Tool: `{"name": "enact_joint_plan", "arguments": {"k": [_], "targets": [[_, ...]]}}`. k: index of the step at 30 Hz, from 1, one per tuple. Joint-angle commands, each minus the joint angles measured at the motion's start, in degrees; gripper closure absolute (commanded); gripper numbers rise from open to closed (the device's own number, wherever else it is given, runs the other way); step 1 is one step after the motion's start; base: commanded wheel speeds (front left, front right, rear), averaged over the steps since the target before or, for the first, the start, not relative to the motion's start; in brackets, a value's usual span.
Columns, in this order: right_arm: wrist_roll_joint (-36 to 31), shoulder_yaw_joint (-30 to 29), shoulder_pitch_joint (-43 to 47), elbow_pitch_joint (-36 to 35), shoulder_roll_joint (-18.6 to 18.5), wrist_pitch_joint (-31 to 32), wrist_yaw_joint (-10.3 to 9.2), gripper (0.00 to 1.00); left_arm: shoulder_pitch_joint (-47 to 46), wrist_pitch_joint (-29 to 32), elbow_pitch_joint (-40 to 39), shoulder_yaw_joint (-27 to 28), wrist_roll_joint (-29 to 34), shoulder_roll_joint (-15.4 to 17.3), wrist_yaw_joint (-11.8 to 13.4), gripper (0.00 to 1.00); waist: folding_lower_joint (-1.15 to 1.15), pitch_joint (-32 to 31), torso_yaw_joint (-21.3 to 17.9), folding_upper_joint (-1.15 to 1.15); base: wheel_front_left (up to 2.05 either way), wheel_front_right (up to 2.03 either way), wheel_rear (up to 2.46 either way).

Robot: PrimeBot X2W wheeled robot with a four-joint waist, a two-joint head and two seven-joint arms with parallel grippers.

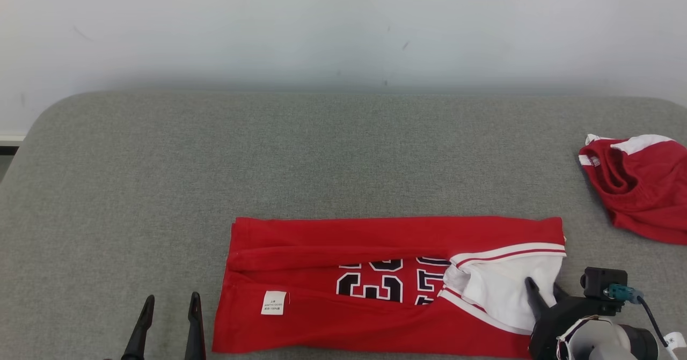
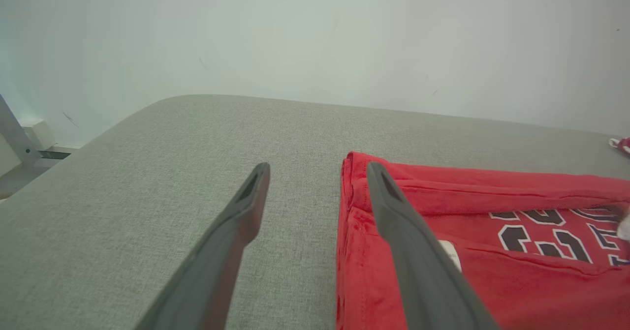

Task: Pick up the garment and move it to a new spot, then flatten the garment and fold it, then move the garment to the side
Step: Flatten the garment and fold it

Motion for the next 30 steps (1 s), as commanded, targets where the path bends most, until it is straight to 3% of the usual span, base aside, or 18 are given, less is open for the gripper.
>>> {"name": "enact_joint_plan", "arguments": {"k": [1,15,30], "targets": [[0.5,1.0,1.3,1.5,1.1,1.5,-0.13,1.0,0.3,-0.1,0.1,-0.1,-0.2,-0.1,0.1,0.0,0.0,0.0,-0.1,0.0,0.0,0.0,0.0],[2.2,-1.0,3.2,-4.5,-9.3,0.7,-0.16,1.0,1.7,-0.1,0.9,-0.1,-1.6,-0.1,0.4,0.0,0.0,-1.4,-2.0,0.0,0.0,0.0,0.0],[12.5,0.9,10.9,-34.6,-7.1,11.3,-0.13,1.0,2.3,-0.1,1.7,-0.1,-2.4,-0.1,0.2,0.0,0.0,-2.9,-3.9,0.0,0.0,0.0,0.0]]}}
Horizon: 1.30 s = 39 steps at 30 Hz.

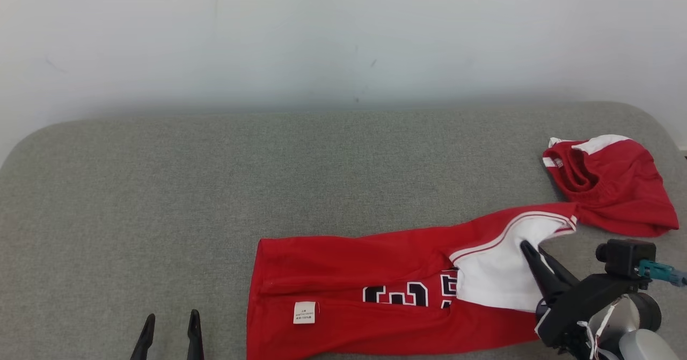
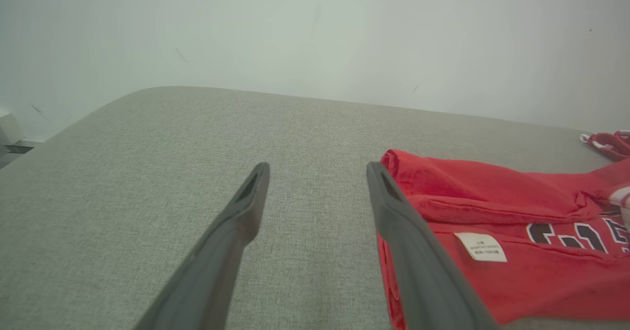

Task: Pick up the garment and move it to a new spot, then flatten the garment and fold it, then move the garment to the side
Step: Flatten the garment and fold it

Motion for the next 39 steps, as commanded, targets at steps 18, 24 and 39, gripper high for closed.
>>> {"name": "enact_joint_plan", "arguments": {"k": [18,24,39], "targets": [[-0.9,6.9,-3.9,-6.0,14.8,9.0,-0.12,1.0,-3.6,-0.1,2.1,-4.8,-2.2,0.0,-0.1,0.0,0.0,1.2,8.0,-0.01,0.0,0.0,0.0],[-0.6,8.0,-9.1,2.3,16.9,7.9,-0.06,1.0,-4.9,-0.1,3.2,-7.5,-3.2,0.0,0.1,0.0,0.0,2.3,11.4,-0.01,0.0,0.0,0.0],[4.3,15.9,-15.8,13.9,17.5,2.2,-0.06,1.0,-7.6,-0.1,5.0,-11.1,-5.2,0.0,0.6,0.0,0.0,3.9,16.5,-0.01,0.0,0.0,0.0]]}}
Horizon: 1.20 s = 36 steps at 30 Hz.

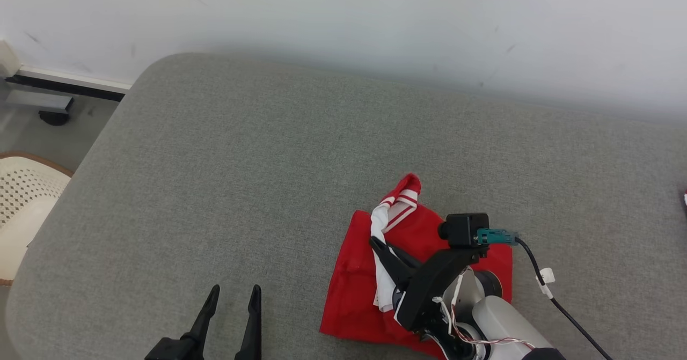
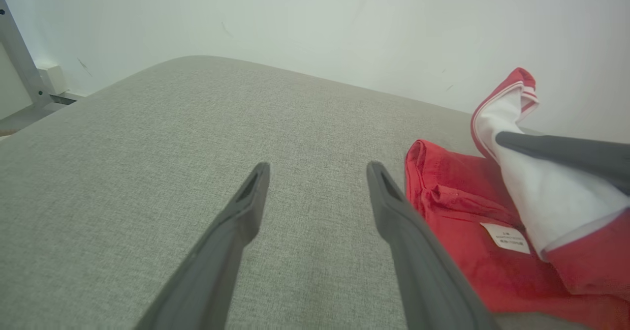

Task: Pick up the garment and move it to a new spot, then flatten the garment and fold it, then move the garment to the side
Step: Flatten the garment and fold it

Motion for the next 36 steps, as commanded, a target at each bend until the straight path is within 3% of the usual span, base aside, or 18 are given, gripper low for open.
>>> {"name": "enact_joint_plan", "arguments": {"k": [1,8,9,10,11,17,26,31,36], "targets": [[0.9,1.2,-0.8,1.0,0.1,-1.0,0.05,1.0,-0.9,-0.1,0.3,-0.3,-0.5,0.0,0.2,0.0,0.0,0.3,0.5,0.0,0.0,0.0,0.0],[2.8,3.9,-2.3,5.4,0.1,-2.6,0.04,1.0,-1.1,-0.1,0.5,-0.7,-0.9,0.0,0.6,0.0,0.0,0.5,0.5,0.0,0.0,0.0,0.0],[2.9,4.2,-2.9,5.8,0.1,-3.3,0.04,0.54,-1.1,-0.1,0.5,-0.6,-1.0,0.0,0.7,0.0,0.0,0.5,0.3,0.0,0.0,0.0,0.0],[3.2,4.6,-3.2,6.1,0.1,-4.0,0.04,0.21,-0.9,-0.1,0.6,-0.4,-1.1,0.0,0.7,0.0,0.0,0.4,0.0,0.0,0.0,0.0,0.0],[3.5,4.9,-3.5,6.4,0.1,-4.6,0.04,0.0,-0.8,-0.1,0.6,-0.3,-1.1,0.0,0.7,0.0,0.0,0.3,-0.2,0.0,0.0,0.0,0.0],[2.1,4.1,-5.3,5.0,-0.4,-9.6,0.04,0.0,0.3,-0.1,0.9,1.2,-0.2,0.0,0.3,0.0,0.0,-0.9,-2.0,0.0,0.0,0.0,0.0],[-1.7,-1.5,-1.6,-1.7,-8.6,-16.9,0.04,0.0,2.3,-0.1,-0.2,4.2,1.2,0.0,-0.2,0.0,0.0,-2.5,-4.3,0.0,0.0,0.0,0.0],[-6.4,-8.8,4.9,-5.2,-12.8,-23.2,0.04,0.0,4.4,-0.1,-2.2,6.4,3.2,0.0,-0.7,0.0,0.0,-3.3,-6.3,0.0,0.0,0.0,0.0],[-11.0,-16.6,11.4,-7.8,-11.9,-25.8,0.04,0.0,5.5,-0.1,-4.2,7.6,5.7,0.0,-0.9,0.0,0.0,-3.7,-8.4,0.0,0.0,0.0,0.0]]}}
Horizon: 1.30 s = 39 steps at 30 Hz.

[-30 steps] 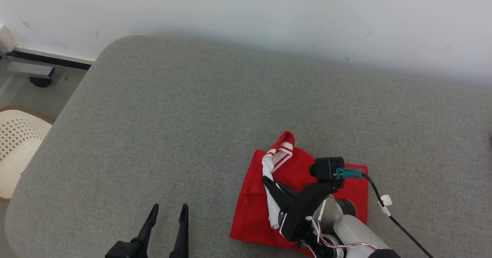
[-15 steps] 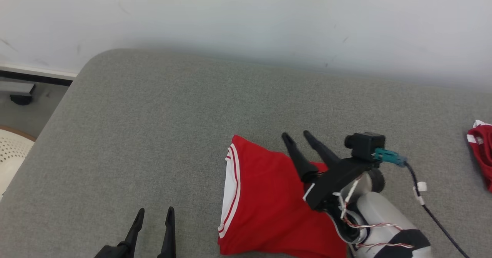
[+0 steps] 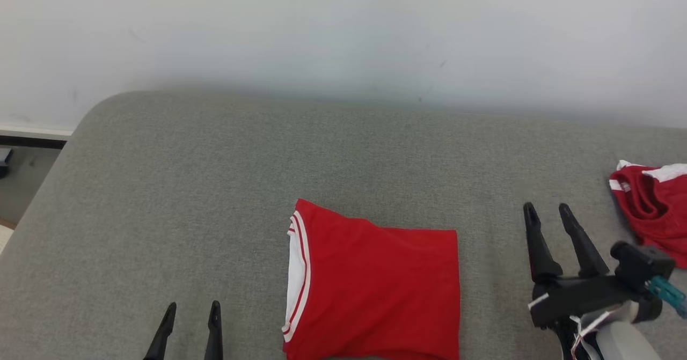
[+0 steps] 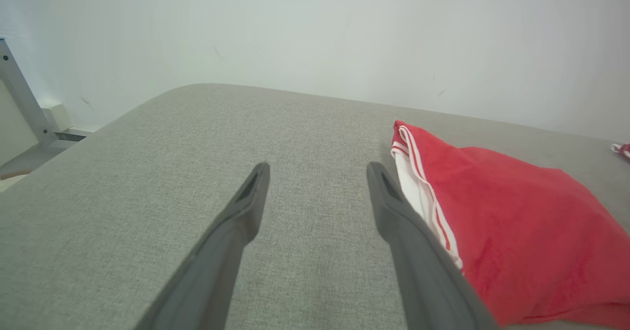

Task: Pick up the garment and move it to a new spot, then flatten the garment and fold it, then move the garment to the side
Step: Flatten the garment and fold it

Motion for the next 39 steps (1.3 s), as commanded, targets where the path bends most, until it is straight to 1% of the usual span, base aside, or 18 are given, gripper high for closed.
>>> {"name": "enact_joint_plan", "arguments": {"k": [1,5,10,11,13,16,20,25,28,39], "targets": [[-1.7,-1.4,2.3,-1.1,0.7,-0.6,0.03,0.0,0.8,-0.1,-0.7,0.5,0.8,0.0,-0.2,0.0,0.0,-0.5,-1.5,0.0,0.0,0.0,0.0],[-5.5,-5.5,7.7,-2.9,2.6,-0.9,0.03,0.0,1.3,-0.1,-1.5,1.5,2.2,0.0,-0.4,0.0,0.0,-1.2,-3.2,0.0,0.0,0.0,0.0],[-8.0,-9.8,12.3,-6.4,6.0,-1.0,0.03,0.0,1.7,-0.1,-2.1,2.5,2.7,0.0,-0.4,0.0,0.0,-1.6,-5.1,0.0,0.0,0.0,0.0],[-8.0,-9.8,12.3,-6.4,6.0,-1.0,0.03,0.0,1.7,-0.1,-2.1,2.5,2.7,0.0,-0.4,0.0,0.0,-1.6,-5.1,0.0,0.0,0.0,0.0],[-8.4,-10.0,13.8,-9.3,7.2,-1.0,0.03,0.0,1.7,-0.1,-2.2,2.9,2.7,0.0,-0.4,0.0,0.0,-1.7,-5.7,0.0,0.0,0.0,0.0],[-9.2,-10.4,16.4,-12.5,8.2,-0.9,0.03,0.0,1.8,-0.1,-2.5,3.4,2.8,0.0,-0.4,0.0,0.0,-1.9,-6.4,0.0,0.0,0.0,0.0],[-10.7,-10.2,18.6,-14.7,9.3,-0.9,0.03,0.0,2.3,-0.1,-3.2,4.1,4.1,0.0,-0.1,0.0,0.0,-2.2,-6.9,0.0,0.0,0.0,0.0],[-12.9,-9.7,20.0,-14.9,10.2,-0.9,0.03,0.0,2.5,-0.1,-3.2,4.1,6.3,0.0,-0.3,0.0,0.0,-2.4,-7.2,0.0,0.0,0.0,0.0],[-14.3,-10.0,19.9,-15.4,10.3,-0.9,0.03,0.0,2.7,-0.1,-3.1,3.8,6.4,0.0,-0.3,0.0,0.0,-2.4,-7.1,0.0,0.0,0.0,0.0],[-15.4,-10.3,20.3,-15.3,11.1,-0.9,0.03,0.0,3.1,-0.1,-3.5,3.1,5.8,0.0,0.5,0.0,0.0,-2.4,-7.1,0.0,0.0,0.0,0.0]]}}
